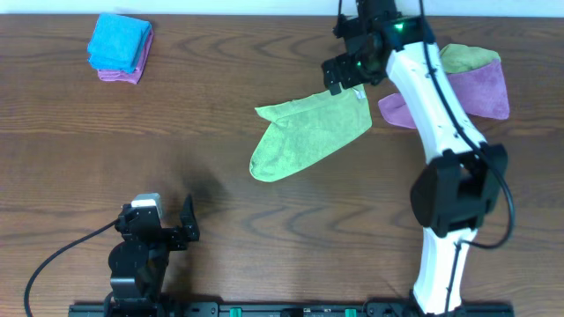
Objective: Fold the cloth
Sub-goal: 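Lift the green cloth with the right gripper and pull it leftward, then drag the green cloth across the table with the right gripper, spreading it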
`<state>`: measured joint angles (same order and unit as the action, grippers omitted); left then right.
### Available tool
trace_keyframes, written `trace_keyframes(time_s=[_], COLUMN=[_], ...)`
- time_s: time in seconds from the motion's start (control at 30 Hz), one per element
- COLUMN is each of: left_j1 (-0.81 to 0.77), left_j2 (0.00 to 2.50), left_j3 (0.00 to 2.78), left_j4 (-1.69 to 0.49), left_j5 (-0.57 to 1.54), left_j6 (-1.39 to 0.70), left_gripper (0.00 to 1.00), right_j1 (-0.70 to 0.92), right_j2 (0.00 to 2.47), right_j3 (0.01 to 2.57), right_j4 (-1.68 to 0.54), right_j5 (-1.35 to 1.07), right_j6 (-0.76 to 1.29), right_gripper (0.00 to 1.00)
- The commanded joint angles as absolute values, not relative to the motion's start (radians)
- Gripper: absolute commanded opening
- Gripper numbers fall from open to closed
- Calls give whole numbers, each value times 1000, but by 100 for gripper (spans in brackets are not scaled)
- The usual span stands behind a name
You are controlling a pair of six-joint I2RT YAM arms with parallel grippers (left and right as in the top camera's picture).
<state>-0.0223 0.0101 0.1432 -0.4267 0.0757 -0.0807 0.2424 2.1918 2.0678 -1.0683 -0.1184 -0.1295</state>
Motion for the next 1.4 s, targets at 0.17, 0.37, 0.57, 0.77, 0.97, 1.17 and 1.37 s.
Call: trace_keyframes(time_s=[0.17,0.37,0.57,0.77,0.97,1.17,1.37], left_j1=[-20,-20,-20,-20,-20,-20,-20], left_j2=[4,4,4,4,4,4,4], left_j3=[125,125,125,125,125,125,125], left_j4=[-432,-432,-431,-431,-431,-431,-431], left_j5=[78,79,78,79,78,79,78], left_j6=[-74,-74,-74,-74,-74,-74,-74], left_gripper=[95,95,95,95,95,95,95], right_j1=[276,314,423,461,468,473,472], right_j2=[2292,2296,2324,2376,2431,2469,2498], right_j3=[2077,2077,2077,2077,2077,2077,2077], right_j4=[-1031,-1025,-1000,-966,-902,-864,-803], right_j5=[-177,-337,-371,-370,-363,-320,-272], right_j6=[-323,-329,-375,-360,-307,-272,-233], right_gripper=[35,1,1,1,1,1,1])
